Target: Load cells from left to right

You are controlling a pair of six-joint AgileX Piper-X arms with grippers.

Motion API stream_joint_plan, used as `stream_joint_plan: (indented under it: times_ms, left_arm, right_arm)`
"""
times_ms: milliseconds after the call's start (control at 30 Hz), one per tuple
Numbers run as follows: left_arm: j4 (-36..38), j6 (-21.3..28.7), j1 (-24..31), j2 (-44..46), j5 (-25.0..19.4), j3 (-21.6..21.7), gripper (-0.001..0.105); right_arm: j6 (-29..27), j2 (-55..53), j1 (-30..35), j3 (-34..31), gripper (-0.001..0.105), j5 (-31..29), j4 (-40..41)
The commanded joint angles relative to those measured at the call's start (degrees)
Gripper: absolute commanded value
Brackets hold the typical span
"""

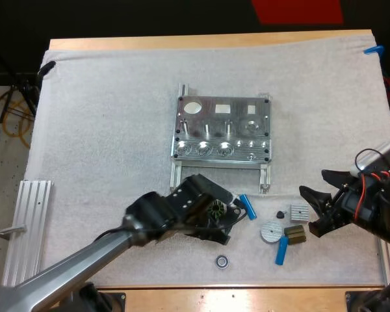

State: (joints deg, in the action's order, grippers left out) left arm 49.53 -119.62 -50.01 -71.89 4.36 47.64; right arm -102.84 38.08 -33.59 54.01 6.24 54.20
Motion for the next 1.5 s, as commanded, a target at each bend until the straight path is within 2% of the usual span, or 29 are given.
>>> stream_joint_plan:
  times_ms: [0, 67, 233, 500, 733, 833, 967, 1133, 1233, 1300, 1333, 1400, 1467]
  left_arm:
    - [-1.5, -0.5, -0.3, -1.9, 0.1, 0.5, 0.025]
    - [-2.4, -0.5, -0.3, -4.0, 0.1, 0.5, 0.022]
    - [-3.1, -1.7, 0.3, -9.0, -2.2, 0.5, 0.022]
    - [-3.4, -2.0, 2.7, -13.1, -3.4, 0.5, 0.022]
    - [-3.3, -2.0, 2.9, -15.8, -0.7, 0.5, 0.022]
    - [-3.3, -2.0, 2.9, -17.6, -0.7, 0.5, 0.028]
    - [-3.5, -2.0, 2.9, -19.8, -0.7, 0.5, 0.041]
    - [-3.5, -1.5, 2.9, -20.8, -0.7, 0.5, 0.04]
    - [-3.4, -0.1, 2.9, -20.8, -0.7, 0.8, 0.031]
    - [-3.4, 0.8, 2.9, -20.8, -0.8, 1.0, 0.015]
    - [-3.4, 1.3, 2.9, -20.8, -0.8, 1.2, 0.013]
    - [-3.1, 2.8, 2.9, -20.7, -0.8, 1.8, 0.0]
    - [-2.4, 4.2, 2.9, -20.4, -1.2, 2.5, 0.0]
  right_arm:
    - [0.1, 0.0, -0.1, 0.5, 0.052, 0.4, 0.1]
    - [0.2, 0.0, -0.1, 0.5, 0.052, 0.4, 0.1]
    - [0.2, 0.0, -0.1, 0.5, 0.052, 0.4, 1.3]
    - [0.2, 0.0, -0.1, 0.5, 0.052, 0.4, 3.2]
    - [0.2, 0.0, -0.1, 0.5, 0.052, 0.4, 3.6]
    - [0.2, 0.0, -0.1, 0.5, 0.052, 0.4, 3.6]
    - [0.2, 0.0, -0.1, 0.5, 0.052, 0.4, 3.6]
    - [0.2, 0.0, -0.1, 0.5, 0.052, 0.4, 3.6]
    - [0.2, 0.0, -0.1, 0.5, 0.052, 0.4, 3.6]
    - [0.2, 0.0, -0.1, 0.5, 0.052, 0.4, 3.6]
    - [0.2, 0.0, -0.1, 0.5, 0.052, 0.4, 3.6]
    - [0.2, 0.0, -0.1, 0.5, 0.052, 0.4, 3.6]
    - [0.2, 0.0, -0.1, 0.5, 0.052, -0.1, 3.4]
